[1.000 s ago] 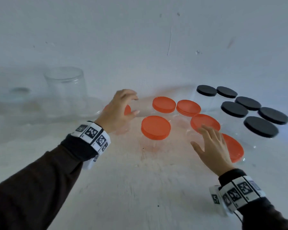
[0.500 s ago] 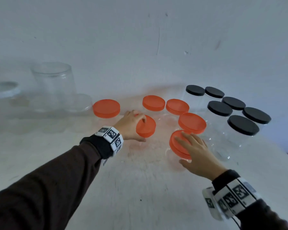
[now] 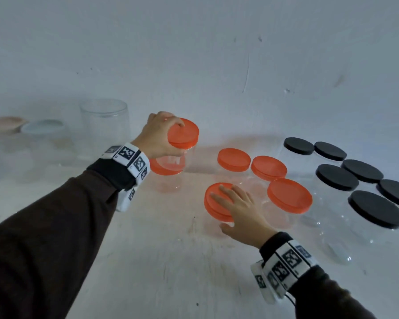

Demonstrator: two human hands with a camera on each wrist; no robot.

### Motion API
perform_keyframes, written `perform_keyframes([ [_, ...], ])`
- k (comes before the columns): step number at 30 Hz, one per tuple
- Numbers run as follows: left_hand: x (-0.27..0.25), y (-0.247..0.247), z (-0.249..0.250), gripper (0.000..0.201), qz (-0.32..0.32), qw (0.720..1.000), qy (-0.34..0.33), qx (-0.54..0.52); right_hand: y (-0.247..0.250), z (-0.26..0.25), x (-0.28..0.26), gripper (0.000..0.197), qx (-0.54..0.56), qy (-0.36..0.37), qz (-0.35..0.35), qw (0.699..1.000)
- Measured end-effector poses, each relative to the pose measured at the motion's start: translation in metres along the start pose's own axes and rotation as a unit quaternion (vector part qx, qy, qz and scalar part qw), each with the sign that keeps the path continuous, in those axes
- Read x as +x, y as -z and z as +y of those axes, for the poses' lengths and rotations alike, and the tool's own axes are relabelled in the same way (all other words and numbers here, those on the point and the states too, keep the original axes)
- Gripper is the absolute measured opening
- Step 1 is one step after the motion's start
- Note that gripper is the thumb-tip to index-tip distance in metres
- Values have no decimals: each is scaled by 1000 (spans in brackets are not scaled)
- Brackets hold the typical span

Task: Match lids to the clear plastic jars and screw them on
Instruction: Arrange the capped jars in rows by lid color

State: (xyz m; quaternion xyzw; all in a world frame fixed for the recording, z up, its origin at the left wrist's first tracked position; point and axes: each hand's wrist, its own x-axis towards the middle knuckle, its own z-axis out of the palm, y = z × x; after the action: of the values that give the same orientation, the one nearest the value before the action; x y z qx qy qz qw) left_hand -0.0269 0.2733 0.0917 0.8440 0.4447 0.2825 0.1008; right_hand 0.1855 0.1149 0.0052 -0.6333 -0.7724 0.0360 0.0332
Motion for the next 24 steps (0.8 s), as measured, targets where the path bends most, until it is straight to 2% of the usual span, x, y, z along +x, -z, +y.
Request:
perform_keyframes([
  [7,11,-17,-24,63,1,999,51,-10,-2,-9,19,75,53,77,13,996],
  [15,18,-18,-39,64,12,999,29,21,-12,-15,34,74,86,127,36,988],
  [18,18,-17,-38,63,15,999,-1,31,-12,-15,39,74,85,153,27,984],
  [20,18,-16,-37,62,2,1000,4,25,-5,-19,41,71,99,173,7,980],
  [22,19,-15,-37,63,-10,1000,16,22,7,-19,46,62,164,156,-6,974],
  [24,20,-14,-37,64,-17,999,23,14,19,-12,55,50,225,116,38,967],
])
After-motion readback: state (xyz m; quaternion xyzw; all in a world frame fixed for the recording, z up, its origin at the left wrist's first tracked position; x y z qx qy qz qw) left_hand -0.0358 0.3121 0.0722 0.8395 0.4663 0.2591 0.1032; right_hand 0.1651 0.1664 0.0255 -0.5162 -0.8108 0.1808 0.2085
